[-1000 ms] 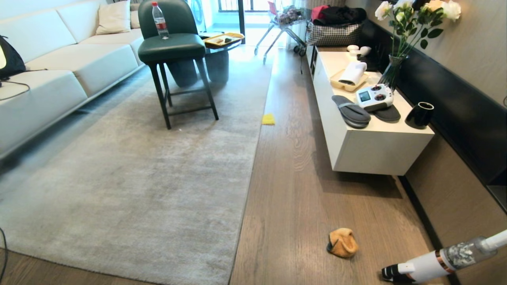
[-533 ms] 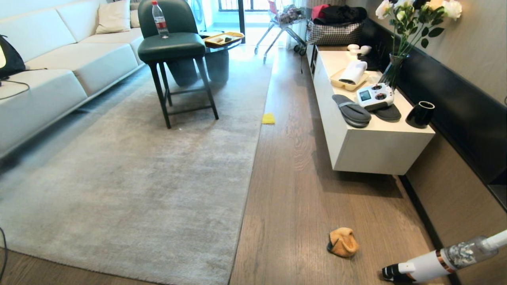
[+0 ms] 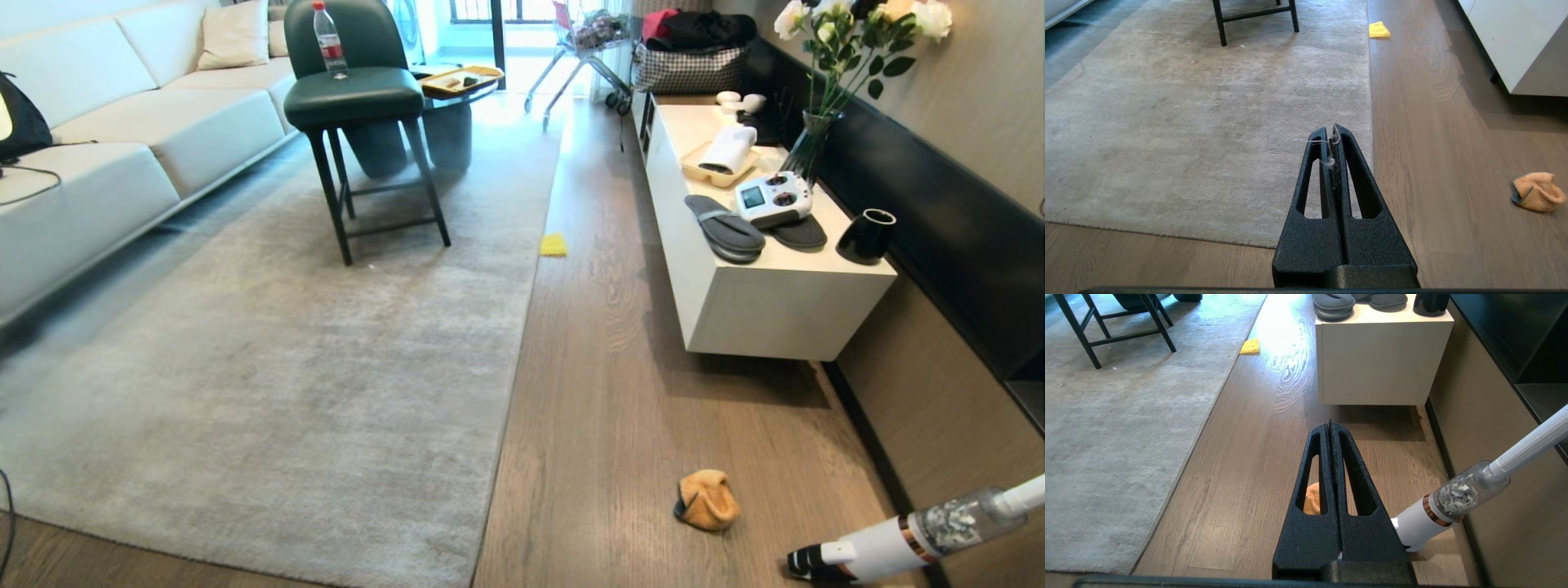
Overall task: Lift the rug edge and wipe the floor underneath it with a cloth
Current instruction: Lift up the carpet
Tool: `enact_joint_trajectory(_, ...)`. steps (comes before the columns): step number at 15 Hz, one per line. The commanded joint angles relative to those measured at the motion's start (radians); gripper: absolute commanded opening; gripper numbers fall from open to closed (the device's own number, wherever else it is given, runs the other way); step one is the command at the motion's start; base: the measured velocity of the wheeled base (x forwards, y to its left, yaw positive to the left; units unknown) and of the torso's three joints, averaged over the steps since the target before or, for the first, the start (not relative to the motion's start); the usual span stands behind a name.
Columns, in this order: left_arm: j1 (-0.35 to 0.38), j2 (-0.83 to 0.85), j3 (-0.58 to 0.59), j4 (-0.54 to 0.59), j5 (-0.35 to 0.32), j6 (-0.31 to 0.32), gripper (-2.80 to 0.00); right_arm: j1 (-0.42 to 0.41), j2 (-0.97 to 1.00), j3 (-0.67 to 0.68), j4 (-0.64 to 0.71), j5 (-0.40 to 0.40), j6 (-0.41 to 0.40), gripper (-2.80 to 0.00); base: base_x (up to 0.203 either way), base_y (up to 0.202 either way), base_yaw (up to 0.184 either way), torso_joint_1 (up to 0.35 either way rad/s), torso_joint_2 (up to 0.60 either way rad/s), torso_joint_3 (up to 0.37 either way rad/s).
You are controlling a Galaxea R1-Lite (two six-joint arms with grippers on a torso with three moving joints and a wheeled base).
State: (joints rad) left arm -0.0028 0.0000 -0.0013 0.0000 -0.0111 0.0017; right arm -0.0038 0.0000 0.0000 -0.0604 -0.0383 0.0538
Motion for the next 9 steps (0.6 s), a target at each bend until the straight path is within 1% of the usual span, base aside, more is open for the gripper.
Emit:
enact_joint_trajectory(1, 0.0, 0.0, 0.001, 0.0, 0.0, 0.0, -2.8, 0.0, 0.0, 0.0, -0.001, 0.0, 0.0, -2.8, 0.0, 0.0, 0.0, 0.0, 0.0, 0.0)
enact_joint_trajectory(6, 0.0, 0.0, 0.0, 0.0, 0.0, 0.003, -2.8, -0.001, 0.0, 0.0, 0.0, 0.0, 0.001, -2.8, 0.0, 0.0, 0.0, 0.0, 0.0, 0.0)
enact_joint_trajectory(9, 0.0, 0.0, 0.001, -0.002, 0.002, -0.006, -2.8, 0.0, 0.0, 0.0, 0.0, 0.0, 0.001, -2.8, 0.0, 0.0, 0.0, 0.0, 0.0, 0.0)
